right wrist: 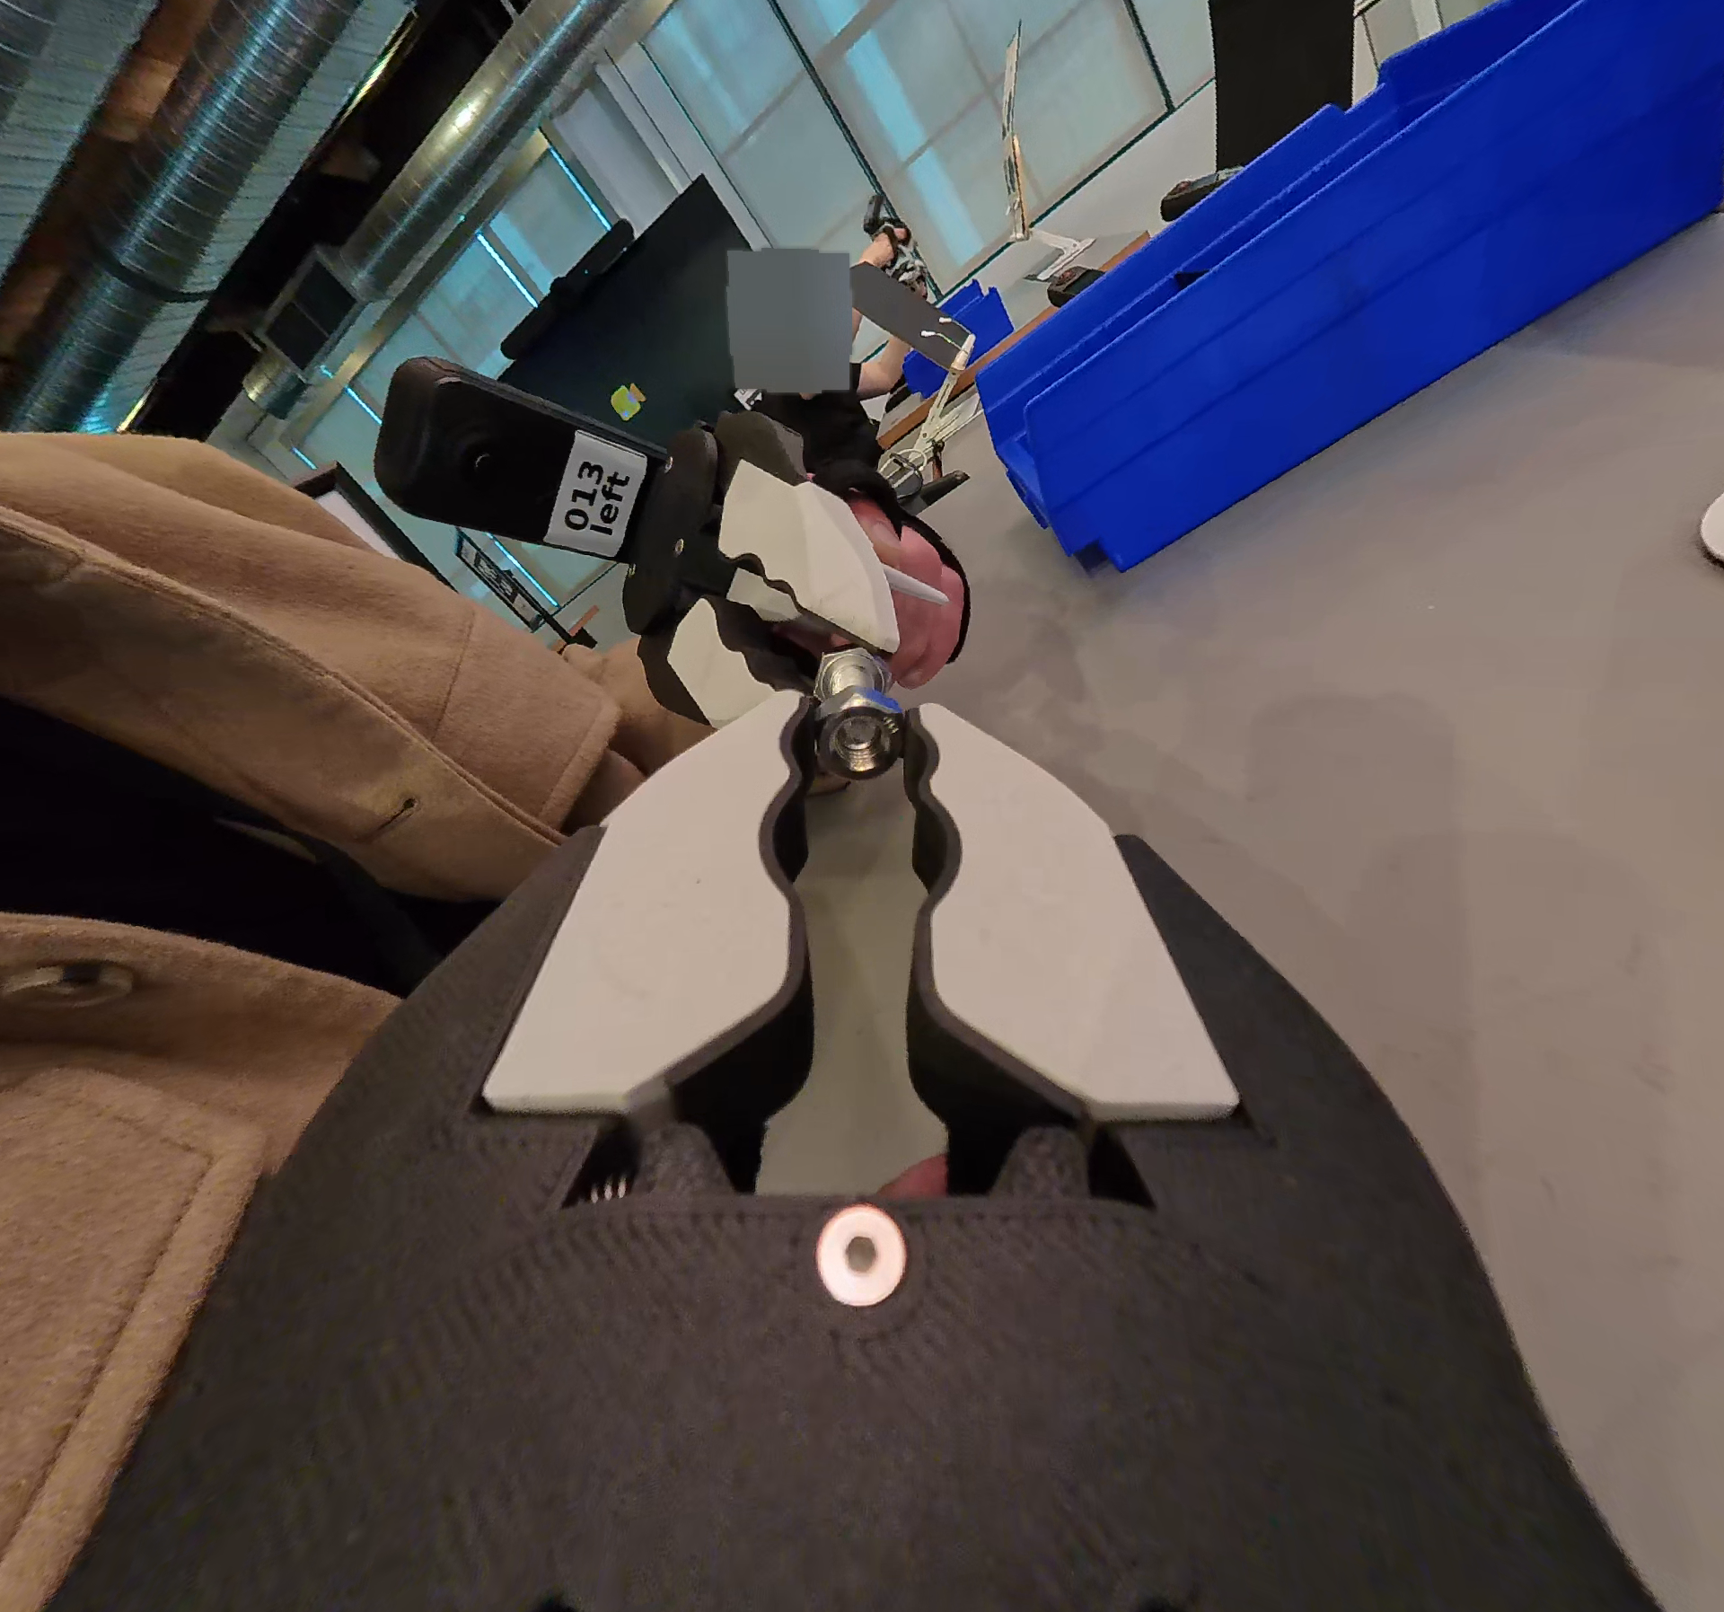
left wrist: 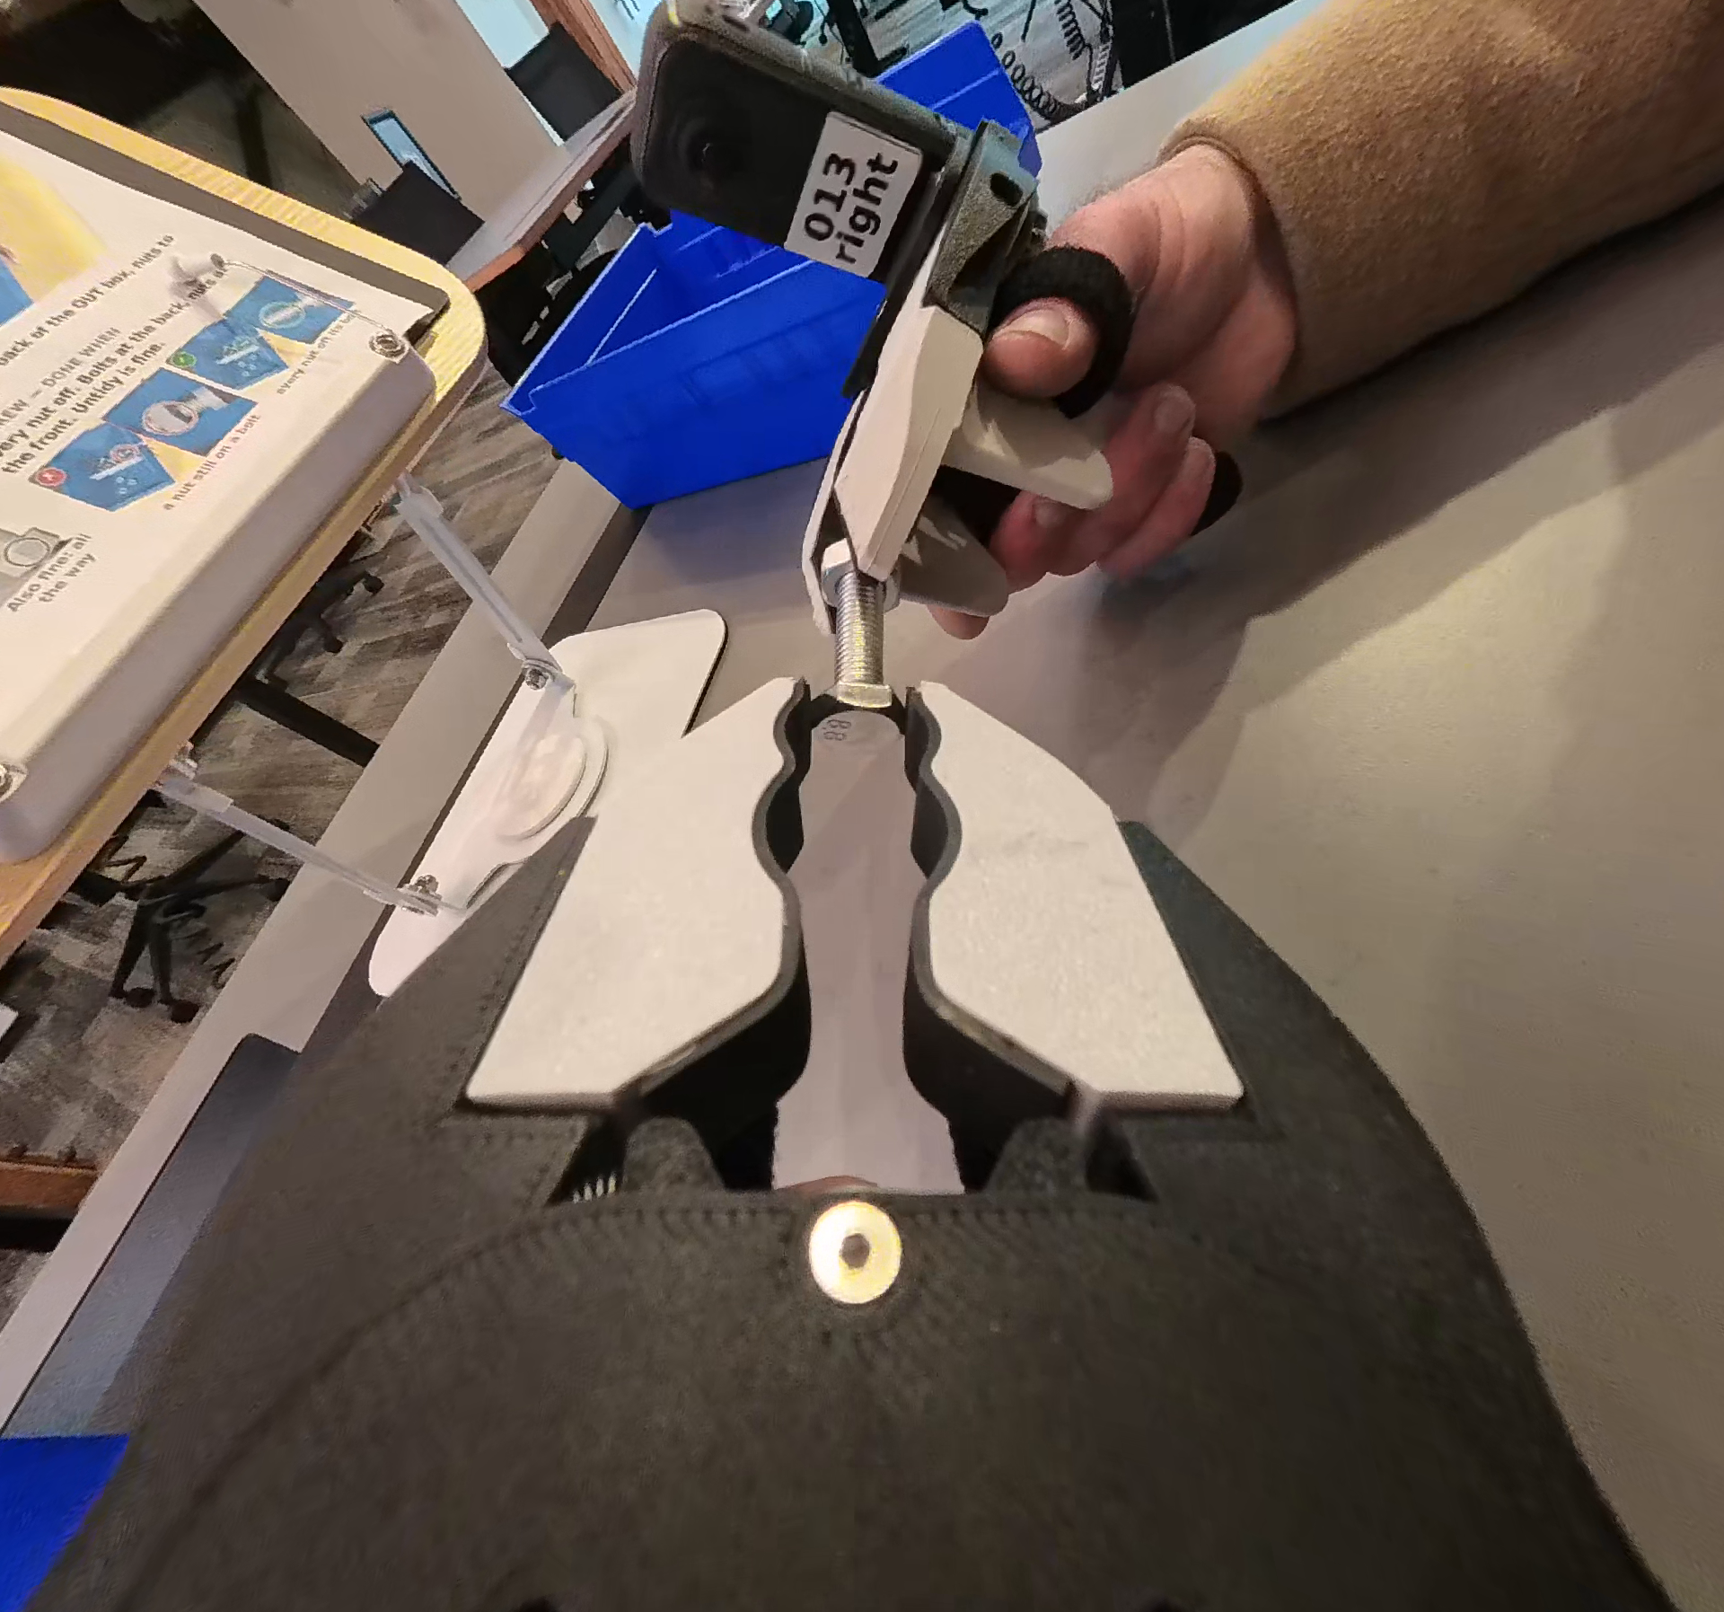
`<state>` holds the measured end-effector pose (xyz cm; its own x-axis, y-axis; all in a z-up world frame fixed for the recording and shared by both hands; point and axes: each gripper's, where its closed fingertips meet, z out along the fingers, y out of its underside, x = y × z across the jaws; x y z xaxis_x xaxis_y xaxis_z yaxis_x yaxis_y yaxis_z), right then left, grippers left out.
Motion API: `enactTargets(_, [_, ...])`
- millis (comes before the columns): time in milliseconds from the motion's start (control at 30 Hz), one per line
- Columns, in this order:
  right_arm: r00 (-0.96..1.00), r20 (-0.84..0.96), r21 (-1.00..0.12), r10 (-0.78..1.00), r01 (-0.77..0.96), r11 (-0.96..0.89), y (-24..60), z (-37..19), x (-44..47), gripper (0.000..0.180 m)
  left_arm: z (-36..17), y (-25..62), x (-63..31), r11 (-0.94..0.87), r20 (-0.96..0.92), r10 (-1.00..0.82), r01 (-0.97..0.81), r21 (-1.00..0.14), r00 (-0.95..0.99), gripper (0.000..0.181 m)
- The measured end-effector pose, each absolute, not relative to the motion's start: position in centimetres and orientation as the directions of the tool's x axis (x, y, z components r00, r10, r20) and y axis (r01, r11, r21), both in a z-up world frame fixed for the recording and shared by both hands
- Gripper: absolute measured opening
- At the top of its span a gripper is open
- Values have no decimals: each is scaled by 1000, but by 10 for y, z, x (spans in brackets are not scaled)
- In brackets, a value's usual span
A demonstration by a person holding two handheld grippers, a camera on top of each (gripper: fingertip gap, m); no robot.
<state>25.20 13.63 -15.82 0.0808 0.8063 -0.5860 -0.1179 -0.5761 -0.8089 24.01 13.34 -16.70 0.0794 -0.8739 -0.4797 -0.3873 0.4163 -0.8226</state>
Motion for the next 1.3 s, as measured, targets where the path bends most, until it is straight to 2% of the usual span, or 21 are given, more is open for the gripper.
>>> enactTargets(867, [89, -566, -824, 820, -114, -556, 136, -158, 252, 18, -167, 133, 241, 398, -455, -886, -364, -842, 84, 18])
enactTargets(1033, [90, -570, -821, 817, -107, -561, 135, -158, 252, 17, -166, 134, 241, 443, -511, -855, -390, -807, 87, 18])
enactTargets(1300, [67, -644, -763, 762, -129, -633, 138, -162, 252, 17, -169, 138, 240, 561, -662, -746, -472, -680, 67, 18])
